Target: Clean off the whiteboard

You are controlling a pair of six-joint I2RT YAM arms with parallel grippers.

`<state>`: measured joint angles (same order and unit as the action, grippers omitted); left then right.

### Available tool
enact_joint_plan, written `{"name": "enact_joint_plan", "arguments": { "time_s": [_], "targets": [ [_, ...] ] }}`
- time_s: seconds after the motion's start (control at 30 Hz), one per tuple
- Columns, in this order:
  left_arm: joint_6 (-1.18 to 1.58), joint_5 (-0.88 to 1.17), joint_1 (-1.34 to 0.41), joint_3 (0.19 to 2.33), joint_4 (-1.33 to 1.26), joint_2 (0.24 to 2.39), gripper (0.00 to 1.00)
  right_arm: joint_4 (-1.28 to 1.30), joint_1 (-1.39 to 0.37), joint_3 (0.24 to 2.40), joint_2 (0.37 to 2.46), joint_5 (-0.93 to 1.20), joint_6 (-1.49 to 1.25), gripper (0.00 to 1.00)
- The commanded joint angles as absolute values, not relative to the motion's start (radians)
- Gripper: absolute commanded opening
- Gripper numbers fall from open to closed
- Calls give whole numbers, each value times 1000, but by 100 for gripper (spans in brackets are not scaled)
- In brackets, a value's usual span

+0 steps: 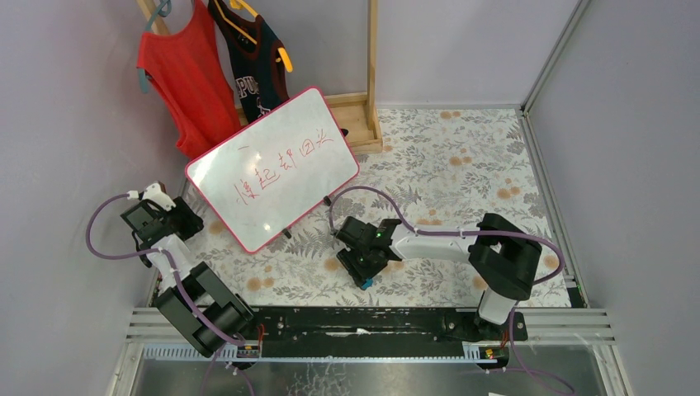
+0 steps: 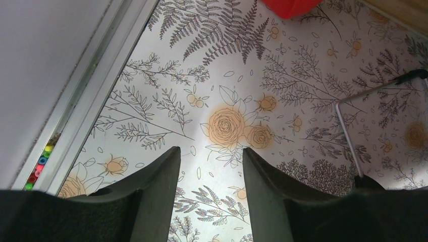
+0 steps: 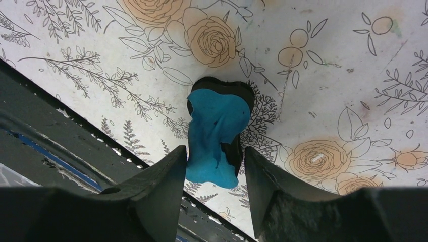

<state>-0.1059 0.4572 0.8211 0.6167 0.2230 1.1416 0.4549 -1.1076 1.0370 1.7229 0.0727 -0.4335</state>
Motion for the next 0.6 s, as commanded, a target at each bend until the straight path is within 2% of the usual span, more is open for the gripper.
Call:
{"name": "enact_joint_plan", "arguments": {
  "time_s": [0.0,0.57],
  "targets": [
    [-113,476,832,618,185,1144,48,439,-1103,1081,1728,80,-420,53],
    [-115,482,833,620,189,1148,47,436,-1102,1099,1751,68,-417,54]
  ]
}}
